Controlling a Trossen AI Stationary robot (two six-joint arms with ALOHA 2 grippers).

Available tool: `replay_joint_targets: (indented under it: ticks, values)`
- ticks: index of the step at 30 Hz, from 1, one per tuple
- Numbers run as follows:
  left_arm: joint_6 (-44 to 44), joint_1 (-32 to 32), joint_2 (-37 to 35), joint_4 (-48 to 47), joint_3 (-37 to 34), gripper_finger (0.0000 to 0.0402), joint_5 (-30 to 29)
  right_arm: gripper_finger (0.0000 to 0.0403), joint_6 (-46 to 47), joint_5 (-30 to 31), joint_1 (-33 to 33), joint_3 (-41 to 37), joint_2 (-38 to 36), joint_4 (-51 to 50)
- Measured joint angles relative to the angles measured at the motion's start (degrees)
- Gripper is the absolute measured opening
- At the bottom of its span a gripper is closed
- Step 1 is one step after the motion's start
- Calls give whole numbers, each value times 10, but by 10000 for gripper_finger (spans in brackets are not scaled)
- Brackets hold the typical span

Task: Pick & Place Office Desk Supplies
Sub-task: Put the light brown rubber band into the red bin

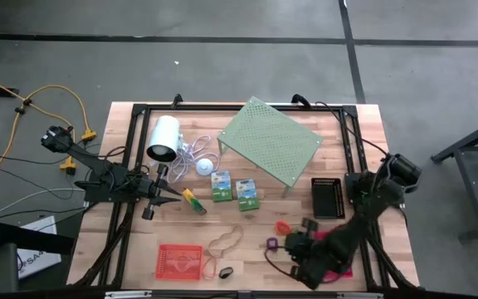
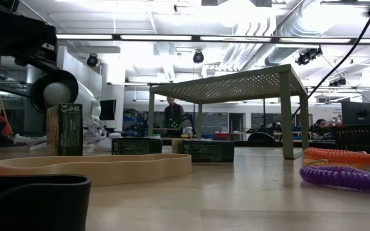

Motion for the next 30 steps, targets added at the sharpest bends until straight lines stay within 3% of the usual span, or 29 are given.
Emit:
replay_joint_targets:
  ticks: [13,20,30]
  values:
    - [0,0,0,0,0,65,0,97,-336,-123,-152,0,0,184]
    - [0,0,0,0,0,65,0,97,-392,-144,-193,0,0,200]
    - [0,0,0,0,0,65,0,97,-439,-142,-200,0,9,223]
